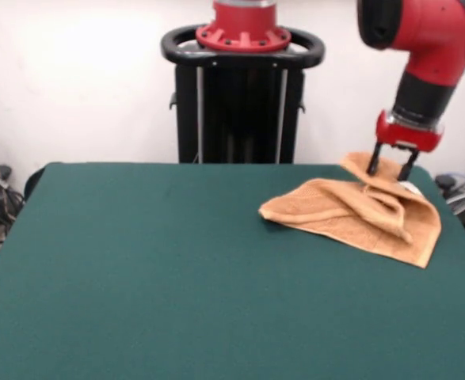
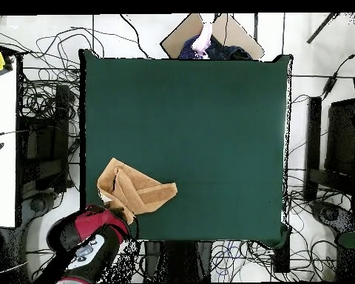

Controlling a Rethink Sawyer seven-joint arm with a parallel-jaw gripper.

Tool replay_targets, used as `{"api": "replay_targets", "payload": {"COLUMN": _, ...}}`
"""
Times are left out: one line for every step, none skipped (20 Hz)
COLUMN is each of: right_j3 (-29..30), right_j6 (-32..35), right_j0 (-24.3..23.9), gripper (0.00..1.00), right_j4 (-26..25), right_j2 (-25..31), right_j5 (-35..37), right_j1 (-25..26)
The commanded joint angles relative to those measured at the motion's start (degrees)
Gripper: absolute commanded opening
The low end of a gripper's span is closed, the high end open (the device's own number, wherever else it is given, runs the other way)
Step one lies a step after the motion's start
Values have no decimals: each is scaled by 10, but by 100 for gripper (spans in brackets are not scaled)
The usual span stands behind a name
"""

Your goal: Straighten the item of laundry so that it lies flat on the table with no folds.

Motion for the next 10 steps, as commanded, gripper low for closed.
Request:
{"api": "replay_targets", "payload": {"right_j3": -7, "right_j6": 105, "right_j0": -23, "gripper": 100, "right_j4": 52, "right_j2": 24, "right_j5": 83, "right_j1": -25}}
{"api": "replay_targets", "payload": {"right_j3": 2, "right_j6": 106, "right_j0": -34, "gripper": 100, "right_j4": 58, "right_j2": 39, "right_j5": 101, "right_j1": -44}}
{"api": "replay_targets", "payload": {"right_j3": 12, "right_j6": 106, "right_j0": -51, "gripper": 100, "right_j4": 67, "right_j2": 60, "right_j5": 122, "right_j1": -60}}
{"api": "replay_targets", "payload": {"right_j3": 18, "right_j6": 100, "right_j0": -67, "gripper": 100, "right_j4": 71, "right_j2": 78, "right_j5": 138, "right_j1": -72}}
{"api": "replay_targets", "payload": {"right_j3": 23, "right_j6": 91, "right_j0": -88, "gripper": 100, "right_j4": 75, "right_j2": 100, "right_j5": 148, "right_j1": -80}}
{"api": "replay_targets", "payload": {"right_j3": 30, "right_j6": 83, "right_j0": -104, "gripper": 100, "right_j4": 78, "right_j2": 117, "right_j5": 150, "right_j1": -87}}
{"api": "replay_targets", "payload": {"right_j3": 26, "right_j6": 83, "right_j0": -103, "gripper": 100, "right_j4": 78, "right_j2": 111, "right_j5": 154, "right_j1": -91}}
{"api": "replay_targets", "payload": {"right_j3": 23, "right_j6": 82, "right_j0": -102, "gripper": 100, "right_j4": 78, "right_j2": 105, "right_j5": 158, "right_j1": -96}}
{"api": "replay_targets", "payload": {"right_j3": 19, "right_j6": 82, "right_j0": -102, "gripper": 100, "right_j4": 77, "right_j2": 99, "right_j5": 162, "right_j1": -100}}
{"api": "replay_targets", "payload": {"right_j3": 11, "right_j6": 87, "right_j0": -96, "gripper": 100, "right_j4": 75, "right_j2": 82, "right_j5": 161, "right_j1": -103}}
